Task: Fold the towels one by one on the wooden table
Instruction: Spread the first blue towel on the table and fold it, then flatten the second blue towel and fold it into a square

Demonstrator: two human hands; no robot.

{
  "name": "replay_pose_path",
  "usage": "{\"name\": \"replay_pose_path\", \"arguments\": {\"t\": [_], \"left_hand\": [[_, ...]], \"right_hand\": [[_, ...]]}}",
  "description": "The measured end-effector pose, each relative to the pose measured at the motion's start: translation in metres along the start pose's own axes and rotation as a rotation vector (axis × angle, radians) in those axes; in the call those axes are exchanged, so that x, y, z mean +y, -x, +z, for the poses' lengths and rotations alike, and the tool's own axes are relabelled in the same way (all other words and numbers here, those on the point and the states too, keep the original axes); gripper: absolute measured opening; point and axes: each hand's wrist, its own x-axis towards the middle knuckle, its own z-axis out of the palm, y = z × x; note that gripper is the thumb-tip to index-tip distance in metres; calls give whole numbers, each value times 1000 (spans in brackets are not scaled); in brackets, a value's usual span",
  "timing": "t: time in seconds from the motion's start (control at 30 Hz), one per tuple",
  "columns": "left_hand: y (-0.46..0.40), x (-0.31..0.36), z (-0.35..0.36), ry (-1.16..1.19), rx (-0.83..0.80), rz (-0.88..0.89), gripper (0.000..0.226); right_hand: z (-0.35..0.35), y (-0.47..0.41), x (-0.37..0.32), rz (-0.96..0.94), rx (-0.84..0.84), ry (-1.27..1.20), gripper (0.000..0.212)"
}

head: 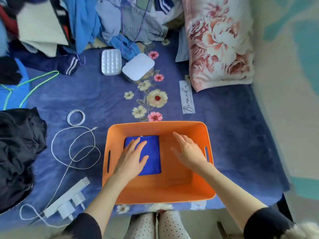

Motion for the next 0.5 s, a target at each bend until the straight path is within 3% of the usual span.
{"name": "replay_pose_path", "arguments": {"t": [0.27, 0.5], "left_hand": [[9, 80, -82, 55, 251, 331, 46], [2, 162, -107, 36, 133, 679, 42]], "right_hand": [[-112, 95, 3, 150, 317, 22, 52], [-147, 204, 6, 461, 653, 27, 51]]}}
